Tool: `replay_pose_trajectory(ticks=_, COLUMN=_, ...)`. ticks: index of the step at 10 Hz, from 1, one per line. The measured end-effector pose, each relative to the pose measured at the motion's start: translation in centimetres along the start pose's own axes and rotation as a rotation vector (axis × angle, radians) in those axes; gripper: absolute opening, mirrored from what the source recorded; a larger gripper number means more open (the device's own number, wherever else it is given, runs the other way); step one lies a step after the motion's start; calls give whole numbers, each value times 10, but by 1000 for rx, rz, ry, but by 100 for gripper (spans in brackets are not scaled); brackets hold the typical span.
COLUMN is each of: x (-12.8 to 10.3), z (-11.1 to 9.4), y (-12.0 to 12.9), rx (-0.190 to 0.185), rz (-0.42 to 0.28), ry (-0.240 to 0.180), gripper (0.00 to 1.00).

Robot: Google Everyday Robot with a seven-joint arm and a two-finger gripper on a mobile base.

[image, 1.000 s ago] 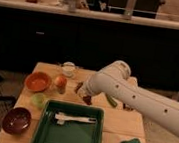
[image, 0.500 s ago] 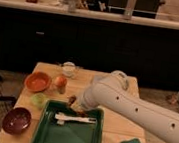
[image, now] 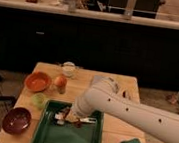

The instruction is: Place grapes in tray

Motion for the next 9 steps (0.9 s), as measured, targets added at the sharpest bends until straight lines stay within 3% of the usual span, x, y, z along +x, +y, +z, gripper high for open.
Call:
replay_pose_trajectory(ticks=4, x=20, z=18, y=10, rx=-44, rz=68, ry=8, gripper=0)
replay_pose_trajectory(ticks=9, x=42, z=19, y=20, rx=-28, rz=207, ry=-7, gripper=2)
